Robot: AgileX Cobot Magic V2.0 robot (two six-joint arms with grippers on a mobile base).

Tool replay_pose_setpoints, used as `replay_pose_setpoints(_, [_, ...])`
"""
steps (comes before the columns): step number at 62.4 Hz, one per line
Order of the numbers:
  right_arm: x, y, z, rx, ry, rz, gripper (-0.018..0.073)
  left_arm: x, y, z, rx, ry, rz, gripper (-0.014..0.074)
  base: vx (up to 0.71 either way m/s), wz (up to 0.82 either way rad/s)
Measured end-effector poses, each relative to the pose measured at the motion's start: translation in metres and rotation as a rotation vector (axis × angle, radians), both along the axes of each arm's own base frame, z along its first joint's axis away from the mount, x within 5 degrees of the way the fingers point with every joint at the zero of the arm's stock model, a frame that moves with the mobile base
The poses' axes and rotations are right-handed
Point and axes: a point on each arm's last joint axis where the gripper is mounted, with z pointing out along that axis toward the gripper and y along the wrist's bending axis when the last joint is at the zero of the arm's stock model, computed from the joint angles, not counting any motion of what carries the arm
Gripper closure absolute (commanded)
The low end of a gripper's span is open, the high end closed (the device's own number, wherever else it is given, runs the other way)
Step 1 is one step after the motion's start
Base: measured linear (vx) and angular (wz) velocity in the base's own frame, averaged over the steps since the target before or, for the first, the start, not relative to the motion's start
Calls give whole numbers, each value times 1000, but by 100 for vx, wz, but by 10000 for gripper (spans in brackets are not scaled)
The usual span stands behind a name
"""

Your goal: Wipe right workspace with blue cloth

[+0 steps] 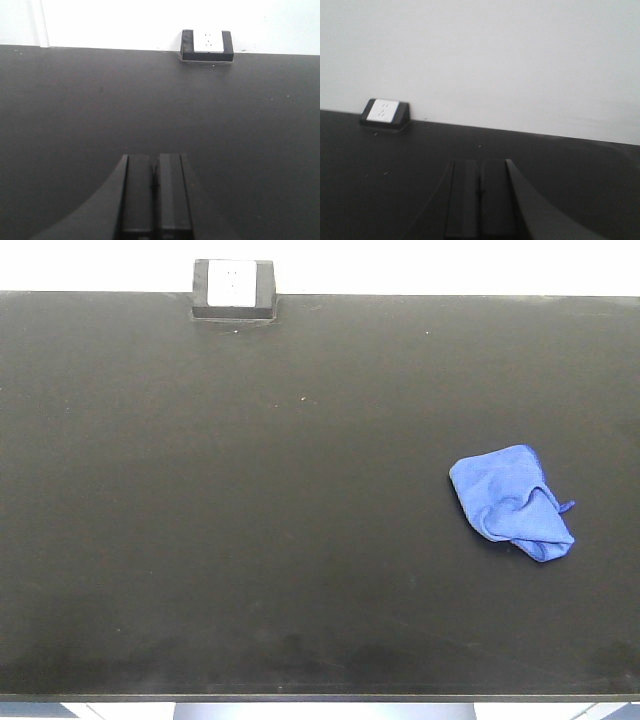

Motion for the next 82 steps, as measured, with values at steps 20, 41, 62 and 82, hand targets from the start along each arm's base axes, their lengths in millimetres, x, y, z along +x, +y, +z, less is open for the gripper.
replay_pose_setpoints(20, [-5,-4,-132,-6,-77,-47,567,0,0,0,0,0,0,602,0,0])
replay_pose_setpoints(41, [-3,-4,-152,-26,0,-45,567,0,0,0,0,0,0,602,0,0])
replay_pose_setpoints(62, [-3,-4,-153,-26,3,-45,567,0,0,0,0,0,0,602,0,0])
replay_pose_setpoints(82, [-3,-4,-153,-26,3,-45,567,0,0,0,0,0,0,602,0,0])
